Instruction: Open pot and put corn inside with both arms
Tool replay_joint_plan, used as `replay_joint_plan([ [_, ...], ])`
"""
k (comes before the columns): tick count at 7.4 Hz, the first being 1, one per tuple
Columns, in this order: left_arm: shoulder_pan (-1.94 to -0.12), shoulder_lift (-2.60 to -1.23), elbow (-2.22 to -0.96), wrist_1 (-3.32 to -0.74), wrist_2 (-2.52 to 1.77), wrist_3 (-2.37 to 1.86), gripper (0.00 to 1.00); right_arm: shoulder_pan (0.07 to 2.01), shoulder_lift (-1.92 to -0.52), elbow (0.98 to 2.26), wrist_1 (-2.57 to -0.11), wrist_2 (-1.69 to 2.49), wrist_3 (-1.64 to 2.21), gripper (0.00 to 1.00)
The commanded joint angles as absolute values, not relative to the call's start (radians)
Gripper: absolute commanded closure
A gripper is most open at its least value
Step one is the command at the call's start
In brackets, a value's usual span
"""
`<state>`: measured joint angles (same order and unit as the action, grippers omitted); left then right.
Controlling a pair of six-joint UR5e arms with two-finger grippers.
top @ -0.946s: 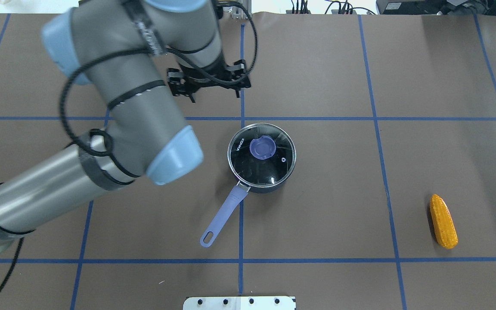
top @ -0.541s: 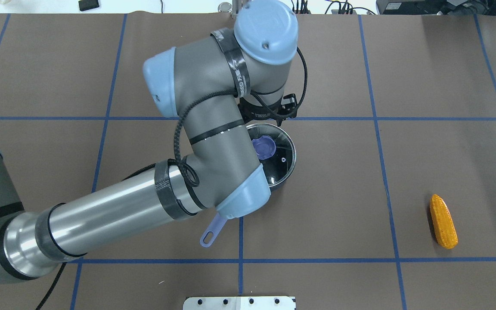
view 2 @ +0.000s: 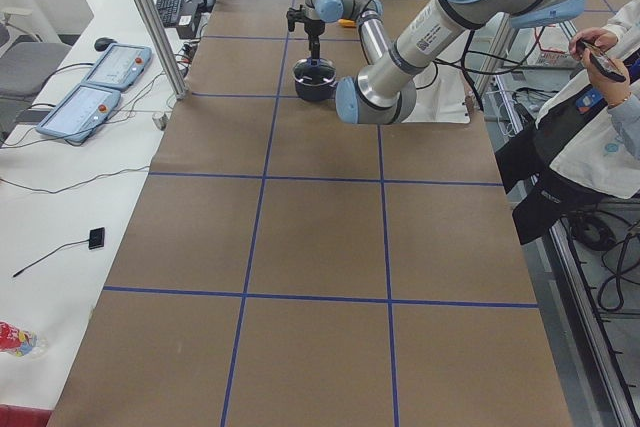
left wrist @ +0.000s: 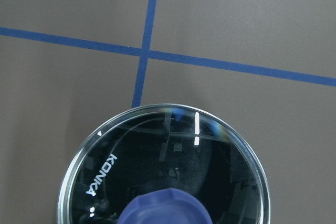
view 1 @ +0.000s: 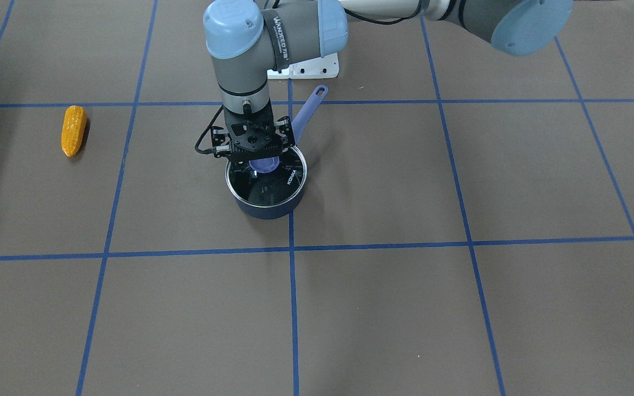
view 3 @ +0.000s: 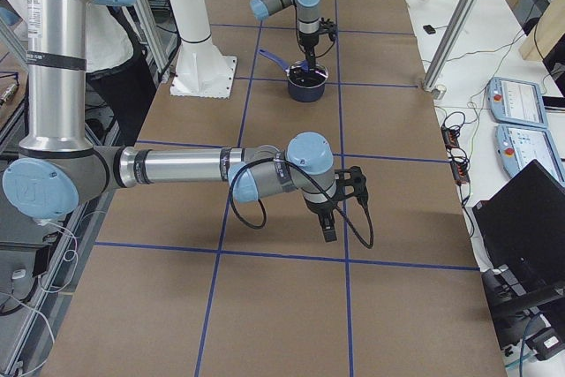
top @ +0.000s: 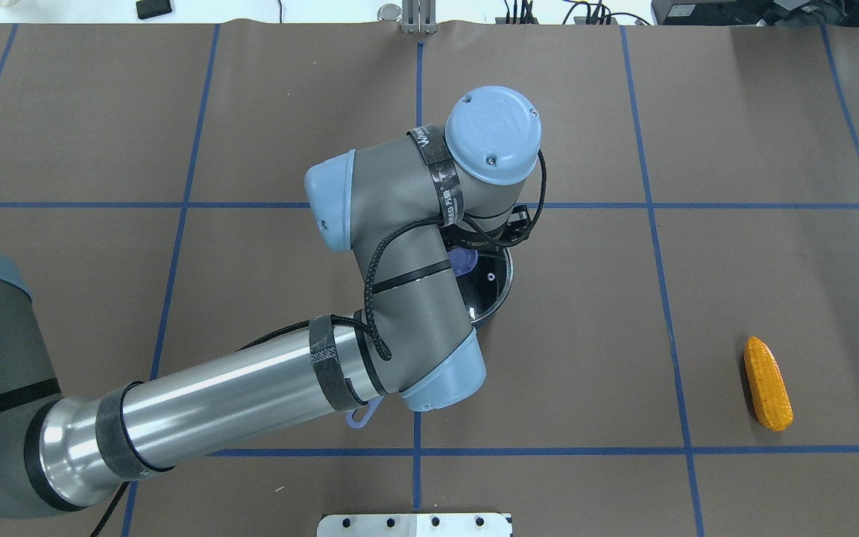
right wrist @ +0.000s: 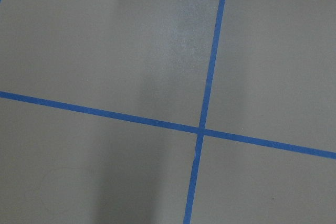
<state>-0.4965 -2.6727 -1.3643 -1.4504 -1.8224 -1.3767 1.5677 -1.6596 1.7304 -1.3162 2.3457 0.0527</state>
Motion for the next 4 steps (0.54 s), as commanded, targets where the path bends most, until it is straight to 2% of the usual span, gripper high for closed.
replay_joint_plan([
  [1, -0.495, -2.669, -1.361, -1.454, -1.819, -1.374, 0.01, 1.565, -1.660, 1.730, -1.316, 2.345, 0.052, 0.00],
  [4, -0.497, -2.637, -1.406, -1.448, -1.822, -1.364, 0.01, 1.559, -1.658, 1.730, -1.318, 2.344, 0.052, 0.00],
])
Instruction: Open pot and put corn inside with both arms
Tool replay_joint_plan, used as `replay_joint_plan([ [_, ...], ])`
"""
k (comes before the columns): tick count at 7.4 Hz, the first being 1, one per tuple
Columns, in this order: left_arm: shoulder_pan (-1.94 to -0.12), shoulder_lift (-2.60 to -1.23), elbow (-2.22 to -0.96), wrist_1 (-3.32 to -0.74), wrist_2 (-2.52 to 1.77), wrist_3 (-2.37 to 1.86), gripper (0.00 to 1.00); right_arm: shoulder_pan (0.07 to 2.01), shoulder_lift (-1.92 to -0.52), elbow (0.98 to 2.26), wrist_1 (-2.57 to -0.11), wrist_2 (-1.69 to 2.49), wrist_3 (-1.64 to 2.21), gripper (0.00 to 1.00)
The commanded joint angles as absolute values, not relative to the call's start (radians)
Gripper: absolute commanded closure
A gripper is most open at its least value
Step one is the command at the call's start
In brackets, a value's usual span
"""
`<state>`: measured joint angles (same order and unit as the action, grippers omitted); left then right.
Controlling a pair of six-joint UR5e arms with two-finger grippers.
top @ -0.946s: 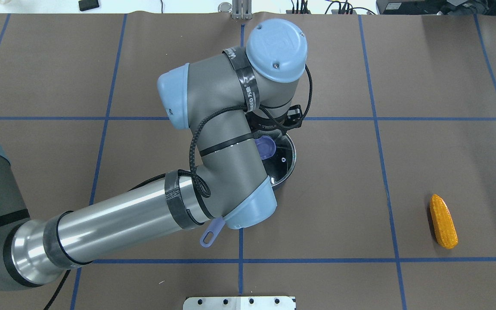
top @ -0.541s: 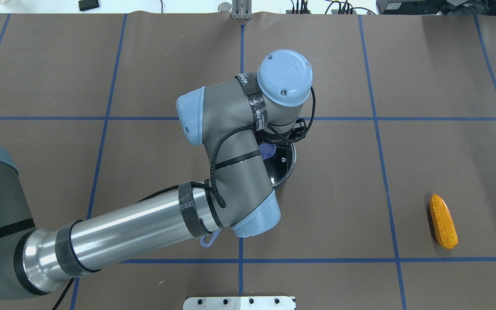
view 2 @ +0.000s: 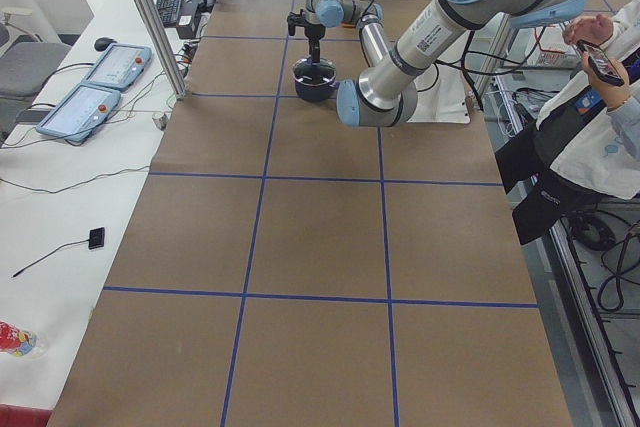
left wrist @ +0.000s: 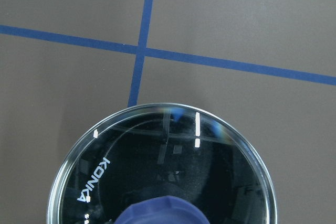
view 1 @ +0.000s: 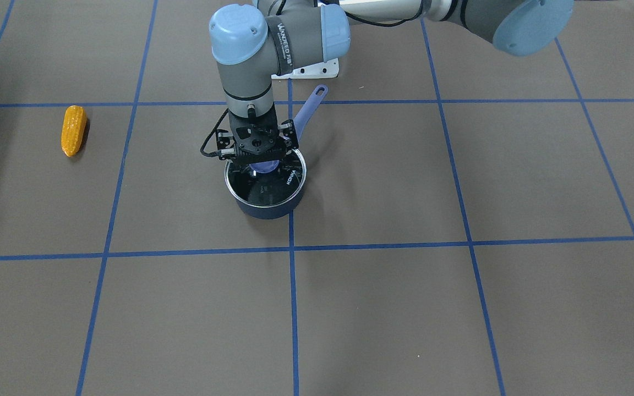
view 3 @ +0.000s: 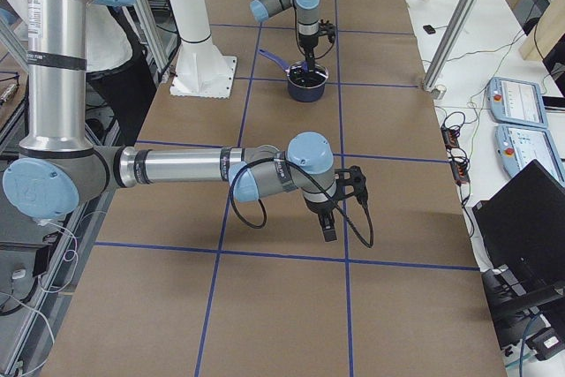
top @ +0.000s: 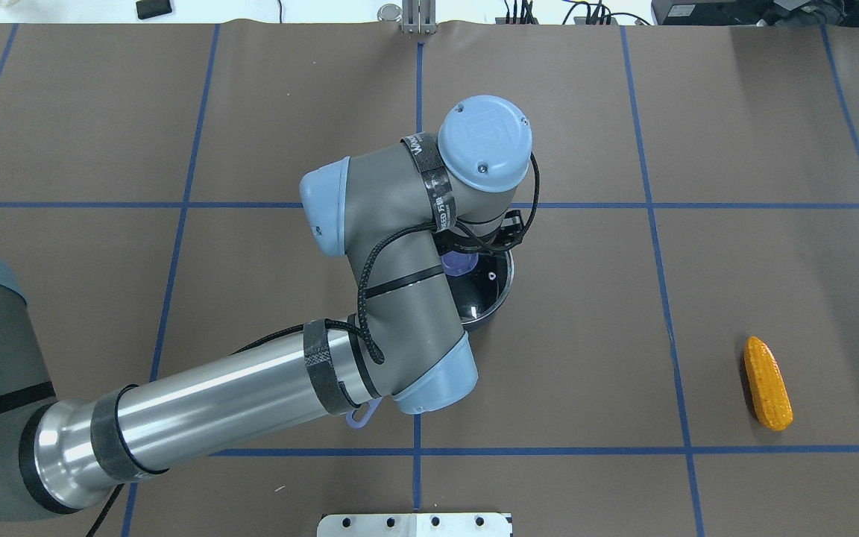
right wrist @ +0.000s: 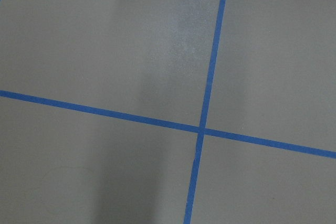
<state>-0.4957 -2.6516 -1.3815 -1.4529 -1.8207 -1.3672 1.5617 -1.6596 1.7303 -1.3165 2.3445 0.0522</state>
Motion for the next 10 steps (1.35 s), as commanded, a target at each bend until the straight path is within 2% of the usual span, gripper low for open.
replay_joint_plan([
  [1, -0.497, -2.626, -1.408, -1.451, -1.821, -1.364, 0.01, 1.555, -1.657, 1.730, -1.316, 2.342, 0.054, 0.00],
  [3, -0.495, -2.626, -1.408, -1.456, -1.819, -1.364, 0.05, 1.554, -1.657, 1.730, -1.316, 2.342, 0.055, 0.00],
  [4, -0.495, -2.628, -1.408, -1.457, -1.818, -1.364, 0.24, 1.554, -1.657, 1.730, -1.318, 2.341, 0.055, 0.00],
  [5, -0.495, -2.628, -1.408, -1.460, -1.818, -1.364, 0.60, 1.554, -1.657, 1.730, -1.318, 2.341, 0.054, 0.00],
  [6, -0.495, -2.628, -1.408, -1.460, -1.818, -1.362, 0.73, 1.552, -1.655, 1.730, -1.318, 2.341, 0.055, 0.00],
  [7, -0.495, -2.631, -1.411, -1.459, -1.818, -1.364, 0.94, 1.552, -1.655, 1.730, -1.318, 2.339, 0.055, 0.00],
  [8, -0.495, -2.631, -1.431, -1.456, -1.818, -1.362, 1.00, 1.552, -1.654, 1.730, -1.318, 2.341, 0.055, 0.00],
  [10, -0.512, -2.626, -1.556, -1.355, -1.825, -1.303, 1.00, 1.552, -1.654, 1.730, -1.318, 2.342, 0.055, 0.00],
])
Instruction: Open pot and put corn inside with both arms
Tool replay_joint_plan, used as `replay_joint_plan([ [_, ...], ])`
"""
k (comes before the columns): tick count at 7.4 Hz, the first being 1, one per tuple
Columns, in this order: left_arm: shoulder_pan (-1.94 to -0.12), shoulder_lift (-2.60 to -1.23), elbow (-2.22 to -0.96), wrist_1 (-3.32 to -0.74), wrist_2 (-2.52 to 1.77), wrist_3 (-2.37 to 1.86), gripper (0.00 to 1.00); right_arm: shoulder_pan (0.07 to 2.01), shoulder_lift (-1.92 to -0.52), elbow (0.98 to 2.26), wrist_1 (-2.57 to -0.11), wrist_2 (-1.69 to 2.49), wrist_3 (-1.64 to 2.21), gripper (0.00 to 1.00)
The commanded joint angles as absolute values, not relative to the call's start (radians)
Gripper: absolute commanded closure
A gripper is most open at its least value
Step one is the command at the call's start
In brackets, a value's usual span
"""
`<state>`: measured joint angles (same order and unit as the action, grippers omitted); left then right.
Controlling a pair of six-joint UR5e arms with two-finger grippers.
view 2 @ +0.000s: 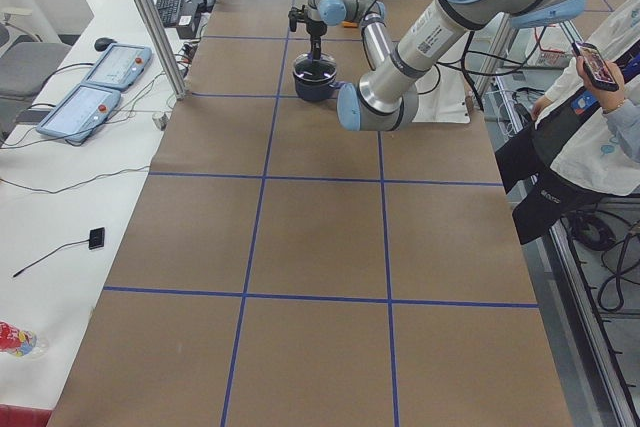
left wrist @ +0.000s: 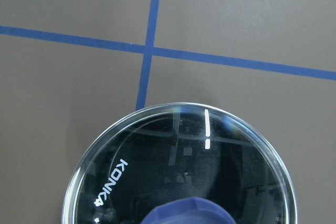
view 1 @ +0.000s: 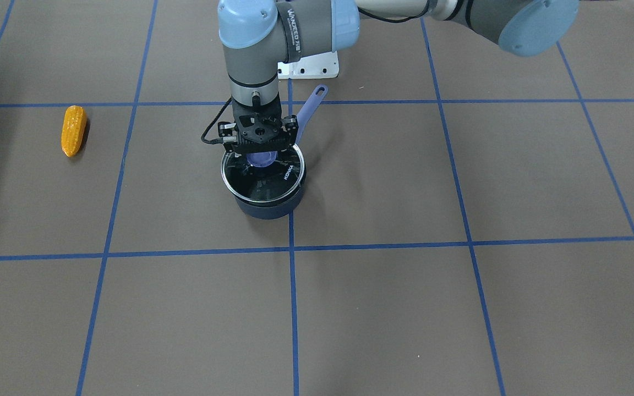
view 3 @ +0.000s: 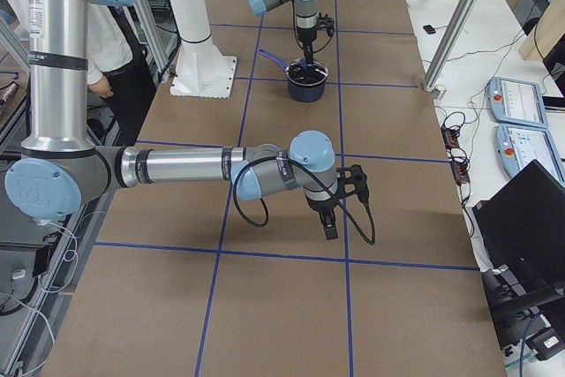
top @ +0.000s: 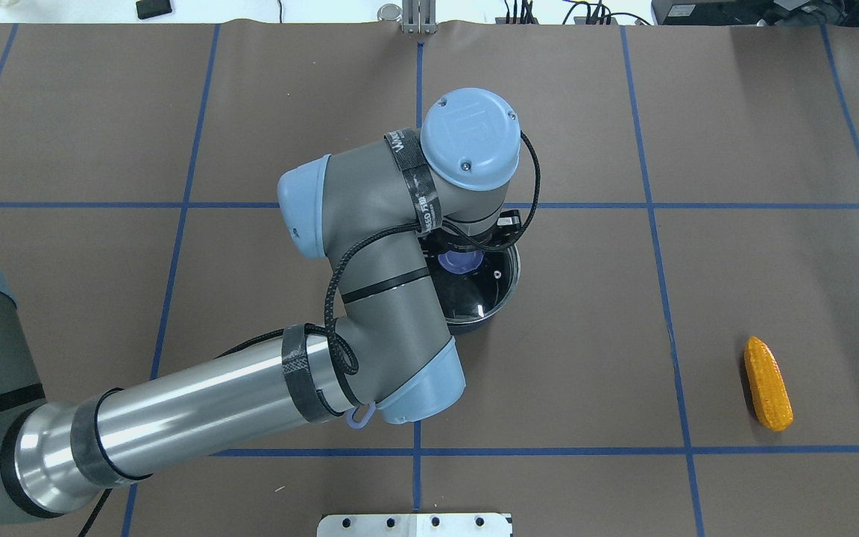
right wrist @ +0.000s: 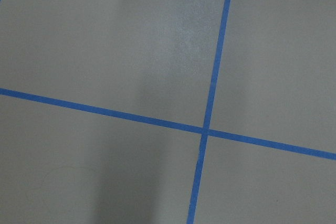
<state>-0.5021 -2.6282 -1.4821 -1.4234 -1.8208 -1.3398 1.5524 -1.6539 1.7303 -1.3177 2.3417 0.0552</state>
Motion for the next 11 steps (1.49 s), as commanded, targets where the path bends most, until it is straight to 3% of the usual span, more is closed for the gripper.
replay_joint_plan([
  [1, -0.538, -2.594, -1.647, -1.280, -1.828, -1.239, 1.00, 1.552, -1.654, 1.730, -1.318, 2.345, 0.057, 0.00],
  [3, -0.650, -2.338, -1.902, -1.259, -1.870, -1.002, 1.00, 1.543, -1.654, 1.732, -1.316, 2.347, 0.072, 0.00],
  [5, -0.847, -2.120, -1.998, -1.267, -2.029, -0.664, 1.00, 1.525, -1.655, 1.736, -1.299, 2.345, 0.115, 0.00],
  [7, -0.998, -1.919, -2.020, -1.313, -2.096, -0.373, 1.00, 1.494, -1.663, 1.735, -1.206, 2.344, 0.219, 0.00],
  [10, -1.065, -1.471, -1.999, -1.778, -2.158, -0.241, 1.00, 1.470, -1.663, 1.735, -1.178, 2.336, 0.253, 0.00],
  [11, -1.065, -1.388, -1.958, -1.922, -2.170, -0.251, 1.00, 1.467, -1.663, 1.736, -1.178, 2.336, 0.253, 0.00],
])
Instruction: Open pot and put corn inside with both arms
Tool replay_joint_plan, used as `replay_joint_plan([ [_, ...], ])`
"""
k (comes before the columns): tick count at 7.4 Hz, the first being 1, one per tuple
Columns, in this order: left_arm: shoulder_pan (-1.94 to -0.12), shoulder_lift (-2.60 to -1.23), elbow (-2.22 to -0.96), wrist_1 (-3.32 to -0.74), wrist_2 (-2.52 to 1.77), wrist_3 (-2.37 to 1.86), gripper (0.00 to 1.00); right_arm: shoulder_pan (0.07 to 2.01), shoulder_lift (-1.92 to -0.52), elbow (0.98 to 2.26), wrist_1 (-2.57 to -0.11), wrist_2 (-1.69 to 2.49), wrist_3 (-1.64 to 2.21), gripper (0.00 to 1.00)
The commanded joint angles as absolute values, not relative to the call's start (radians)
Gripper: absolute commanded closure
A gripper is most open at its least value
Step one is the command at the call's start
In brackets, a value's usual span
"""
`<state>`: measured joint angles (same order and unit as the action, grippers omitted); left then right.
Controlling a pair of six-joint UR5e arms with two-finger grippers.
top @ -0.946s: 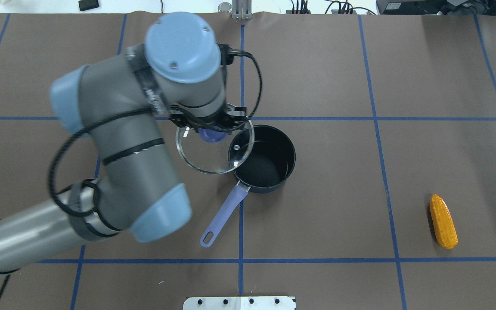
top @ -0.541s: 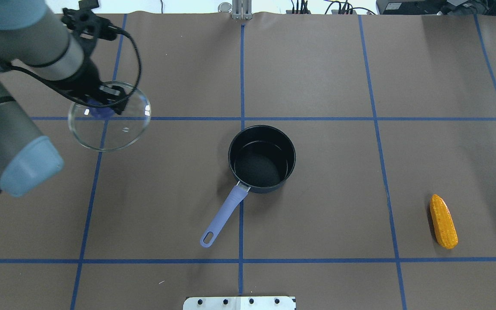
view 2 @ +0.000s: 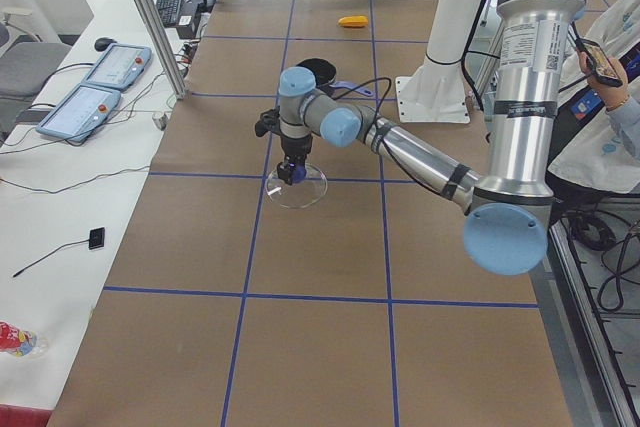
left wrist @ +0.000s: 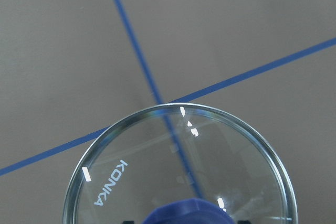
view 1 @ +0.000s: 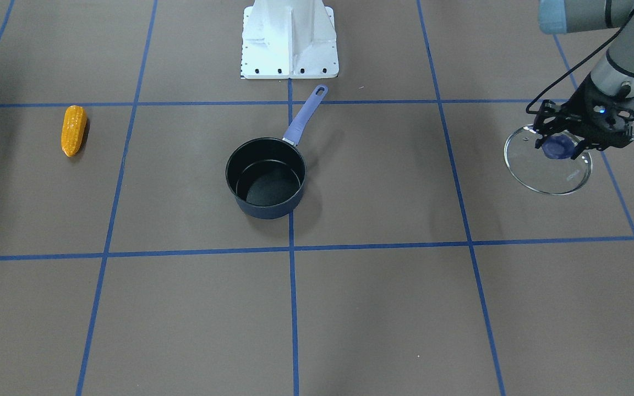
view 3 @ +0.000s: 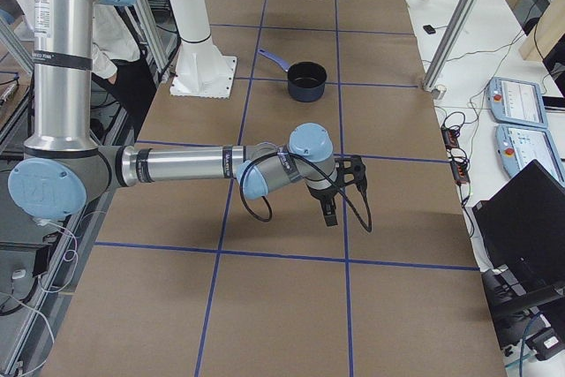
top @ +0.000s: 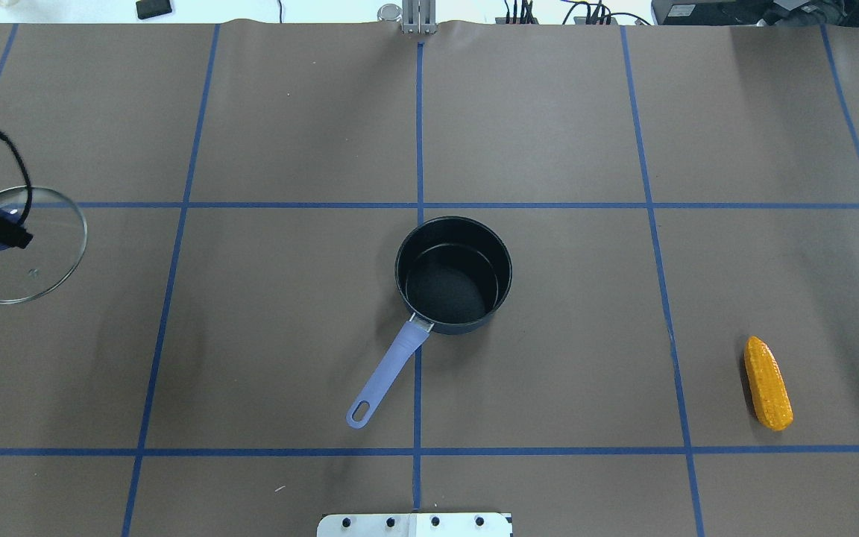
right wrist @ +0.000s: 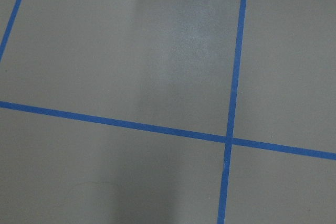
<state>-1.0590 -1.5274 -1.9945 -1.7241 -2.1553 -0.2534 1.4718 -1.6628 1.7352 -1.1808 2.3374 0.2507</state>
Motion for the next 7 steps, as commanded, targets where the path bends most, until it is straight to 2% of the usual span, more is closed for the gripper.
replay_joint_plan([
  [1, -1.065, -1.350, -1.912, -1.993, -2.186, -0.256, 0.95, 1.465, -1.663, 1.736, -1.178, 2.336, 0.253, 0.00],
  [2, -1.065, -1.335, -1.861, -2.063, -2.186, -0.259, 0.93, 1.463, -1.663, 1.738, -1.178, 2.338, 0.253, 0.00],
  [4, -1.052, -1.333, -1.664, -2.377, -2.186, -0.389, 0.91, 1.459, -1.663, 1.740, -1.177, 2.336, 0.253, 0.00],
  [5, -1.051, -1.336, -1.602, -2.457, -2.187, -0.418, 0.82, 1.459, -1.663, 1.740, -1.177, 2.336, 0.252, 0.00],
  [7, -1.042, -1.339, -1.597, -2.457, -2.183, -0.416, 0.32, 1.459, -1.663, 1.740, -1.177, 2.336, 0.250, 0.00],
])
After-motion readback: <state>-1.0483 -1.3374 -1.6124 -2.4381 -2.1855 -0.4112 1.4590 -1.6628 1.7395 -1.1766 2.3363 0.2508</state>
